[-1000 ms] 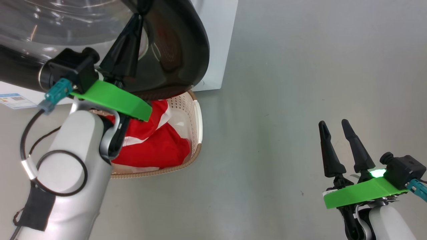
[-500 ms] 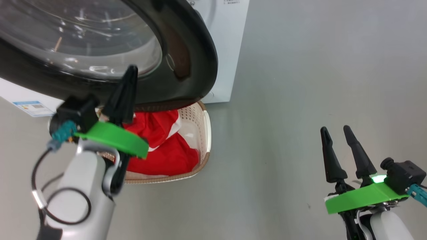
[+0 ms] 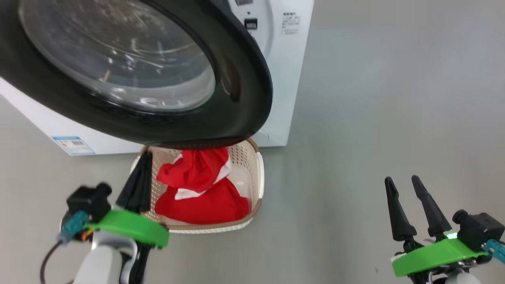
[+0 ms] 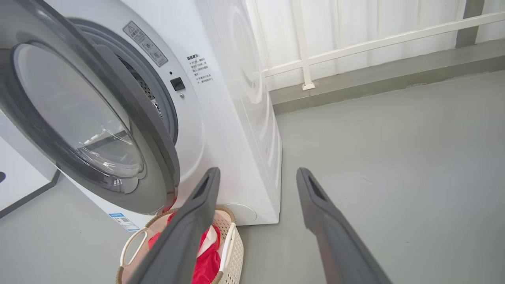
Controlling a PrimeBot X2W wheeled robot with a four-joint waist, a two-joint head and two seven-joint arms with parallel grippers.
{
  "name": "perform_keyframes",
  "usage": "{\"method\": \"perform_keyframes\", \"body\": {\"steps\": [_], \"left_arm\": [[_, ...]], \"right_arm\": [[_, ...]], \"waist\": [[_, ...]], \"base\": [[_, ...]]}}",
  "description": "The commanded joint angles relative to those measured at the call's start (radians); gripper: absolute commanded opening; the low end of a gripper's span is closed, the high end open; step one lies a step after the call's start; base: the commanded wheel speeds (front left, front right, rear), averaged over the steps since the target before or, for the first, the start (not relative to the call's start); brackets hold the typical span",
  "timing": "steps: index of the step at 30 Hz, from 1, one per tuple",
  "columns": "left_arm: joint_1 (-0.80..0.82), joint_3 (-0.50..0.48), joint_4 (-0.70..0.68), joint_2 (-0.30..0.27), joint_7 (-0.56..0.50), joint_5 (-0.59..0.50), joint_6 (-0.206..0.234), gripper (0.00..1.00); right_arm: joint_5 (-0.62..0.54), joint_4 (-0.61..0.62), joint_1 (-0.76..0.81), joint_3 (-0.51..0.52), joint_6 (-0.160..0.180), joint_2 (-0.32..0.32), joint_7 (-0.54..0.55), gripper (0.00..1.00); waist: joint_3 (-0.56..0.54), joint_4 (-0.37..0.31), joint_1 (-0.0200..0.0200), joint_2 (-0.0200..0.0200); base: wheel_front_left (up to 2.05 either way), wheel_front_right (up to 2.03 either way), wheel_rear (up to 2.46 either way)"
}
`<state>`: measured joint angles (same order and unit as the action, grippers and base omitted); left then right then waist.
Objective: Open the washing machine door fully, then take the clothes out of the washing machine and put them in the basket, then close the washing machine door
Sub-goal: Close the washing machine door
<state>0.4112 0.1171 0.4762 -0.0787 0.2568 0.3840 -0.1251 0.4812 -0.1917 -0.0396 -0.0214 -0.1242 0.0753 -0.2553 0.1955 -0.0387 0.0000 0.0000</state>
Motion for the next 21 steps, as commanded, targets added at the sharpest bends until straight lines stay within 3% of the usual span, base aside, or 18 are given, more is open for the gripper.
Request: {"method": "perform_keyframes", "body": {"steps": [1, 2, 21], "left_arm": [[-0.025, -0.046, -0.035, -0.017, 0.005, -0.016, -0.006, 0.93], [-0.042, -0.052, -0.038, -0.015, 0.005, -0.02, -0.006, 1.0], [-0.275, -0.16, -0.127, -0.001, 0.005, -0.129, -0.006, 1.0]], "right_arm": [[-0.012, 0.02, 0.008, -0.019, -0.007, 0.017, -0.006, 1.0], [-0.011, 0.019, 0.015, -0.017, -0.007, 0.018, -0.006, 1.0], [-0.014, 0.019, 0.117, -0.006, -0.007, 0.034, -0.006, 1.0]], "waist": [[-0.038, 0.022, 0.0, 0.0], [-0.046, 0.025, 0.0, 0.0], [-0.155, 0.05, 0.0, 0.0]], "base": [[0.0, 0.0, 0.0], [0.0, 0.0, 0.0], [0.0, 0.0, 0.0]]}}
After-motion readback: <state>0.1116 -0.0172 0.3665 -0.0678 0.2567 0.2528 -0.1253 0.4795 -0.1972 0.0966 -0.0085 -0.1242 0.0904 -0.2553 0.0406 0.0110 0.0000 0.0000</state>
